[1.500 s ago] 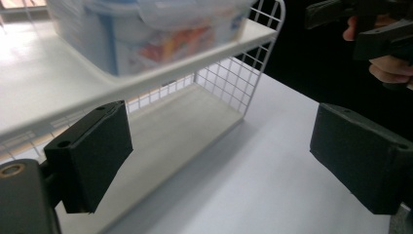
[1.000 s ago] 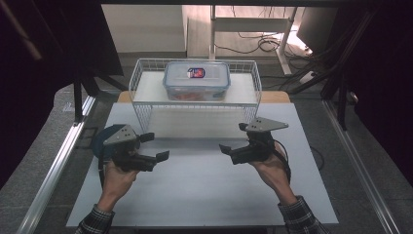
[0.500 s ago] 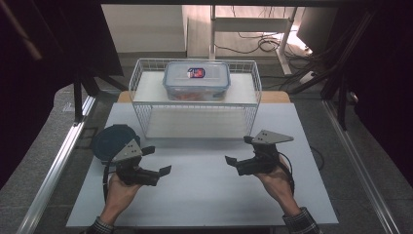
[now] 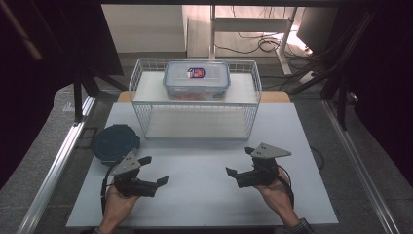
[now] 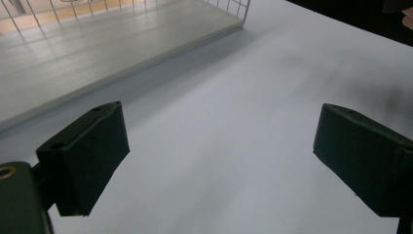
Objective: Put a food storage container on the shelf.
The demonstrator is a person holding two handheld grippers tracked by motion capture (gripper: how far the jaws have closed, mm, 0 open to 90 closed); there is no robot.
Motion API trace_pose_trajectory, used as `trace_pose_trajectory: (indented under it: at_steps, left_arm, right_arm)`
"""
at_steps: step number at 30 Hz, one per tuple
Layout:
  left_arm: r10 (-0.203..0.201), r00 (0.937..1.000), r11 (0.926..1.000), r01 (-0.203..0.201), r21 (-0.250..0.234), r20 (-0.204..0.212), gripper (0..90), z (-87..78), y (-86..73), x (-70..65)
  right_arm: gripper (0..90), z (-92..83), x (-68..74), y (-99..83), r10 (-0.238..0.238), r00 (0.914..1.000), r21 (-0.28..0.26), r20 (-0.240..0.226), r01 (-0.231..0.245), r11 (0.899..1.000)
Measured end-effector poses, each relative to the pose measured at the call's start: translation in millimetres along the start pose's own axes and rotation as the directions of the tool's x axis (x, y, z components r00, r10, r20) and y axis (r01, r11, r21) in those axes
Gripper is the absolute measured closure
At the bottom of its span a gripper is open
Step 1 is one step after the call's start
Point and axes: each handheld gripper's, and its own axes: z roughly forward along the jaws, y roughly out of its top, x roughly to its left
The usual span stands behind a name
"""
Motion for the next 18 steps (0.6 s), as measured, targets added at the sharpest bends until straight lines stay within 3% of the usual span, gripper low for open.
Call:
trace_pose_trajectory:
  at_steps: [7, 14, 18]
  left_arm:
    - [0.012, 0.9999, 0.9992, -0.012, 0.037, -0.007, 4.7, 4.9, -10.5, -2.6]
    - [0.032, 0.9995, 0.9944, -0.031, 0.101, -0.005, 4.5, 15.8, -20.4, -1.4]
    - [0.033, 0.9995, 0.9916, -0.032, 0.125, -0.004, 4.5, 19.2, -23.0, 0.0]
  right_arm:
    - [1.7, 0.5, 3.1, -17.5, 0.016, 0.9998, 0.023, 0.006, -0.017, 1.000]
    - [1.6, 4.2, 5.1, -35.5, -0.044, 0.9985, 0.072, 0.032, 0.042, 0.997]
    - [1.6, 4.6, 2.3, -41.1, -0.044, 0.9983, 0.090, 0.038, 0.040, 0.995]
